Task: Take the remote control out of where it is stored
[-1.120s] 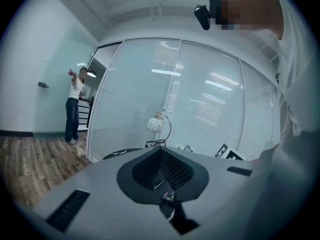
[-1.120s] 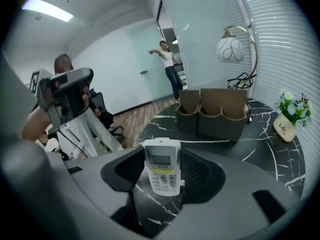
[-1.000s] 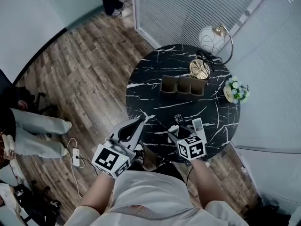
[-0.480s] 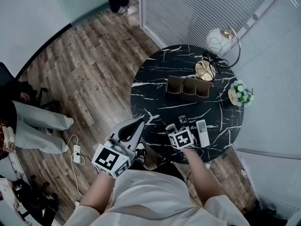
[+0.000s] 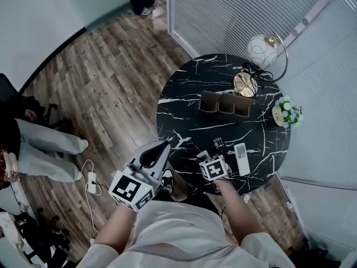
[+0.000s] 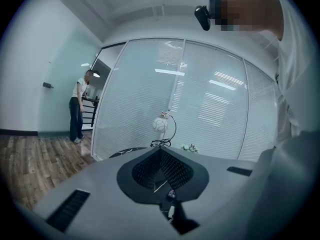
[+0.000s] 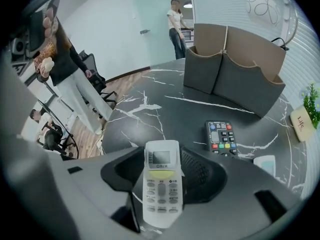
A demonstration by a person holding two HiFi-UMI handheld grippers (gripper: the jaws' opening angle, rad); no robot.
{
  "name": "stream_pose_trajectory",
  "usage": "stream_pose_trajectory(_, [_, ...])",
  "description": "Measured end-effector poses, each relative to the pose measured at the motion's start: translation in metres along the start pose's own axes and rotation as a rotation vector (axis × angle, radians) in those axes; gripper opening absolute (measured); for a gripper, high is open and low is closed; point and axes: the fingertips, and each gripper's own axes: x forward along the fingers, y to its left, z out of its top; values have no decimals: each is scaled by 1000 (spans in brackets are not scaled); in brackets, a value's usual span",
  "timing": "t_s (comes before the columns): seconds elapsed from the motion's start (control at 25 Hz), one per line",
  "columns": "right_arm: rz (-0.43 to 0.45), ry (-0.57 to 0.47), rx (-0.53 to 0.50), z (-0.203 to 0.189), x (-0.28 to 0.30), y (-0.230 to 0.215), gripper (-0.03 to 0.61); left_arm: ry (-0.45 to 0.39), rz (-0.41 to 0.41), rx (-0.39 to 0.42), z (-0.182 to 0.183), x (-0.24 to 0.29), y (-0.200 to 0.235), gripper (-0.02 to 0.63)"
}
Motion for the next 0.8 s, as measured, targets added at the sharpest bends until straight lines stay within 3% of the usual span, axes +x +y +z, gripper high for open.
stream_pose_trajectory(0.12, [1, -69, 24, 11, -12, -2, 232, -3, -17, 7, 4, 4, -5, 9])
stream_pose_trajectory(0.32, [21, -306, 90, 49, -68, -8, 229, -15, -34, 22, 10, 8, -14, 9])
stream_pose_trajectory(0.4, [21, -412, 110, 63, -98, -12, 193, -20, -42, 27, 13, 10, -19, 9])
stream_pose_trajectory(0.56, [-34, -619, 134, 86, -162, -27, 60, -33, -57, 37, 20, 13, -29, 9])
stream_pose_trajectory(0.8, [-73, -810, 146, 97, -239, -38, 17, -48, -84, 71, 29, 20, -48, 9])
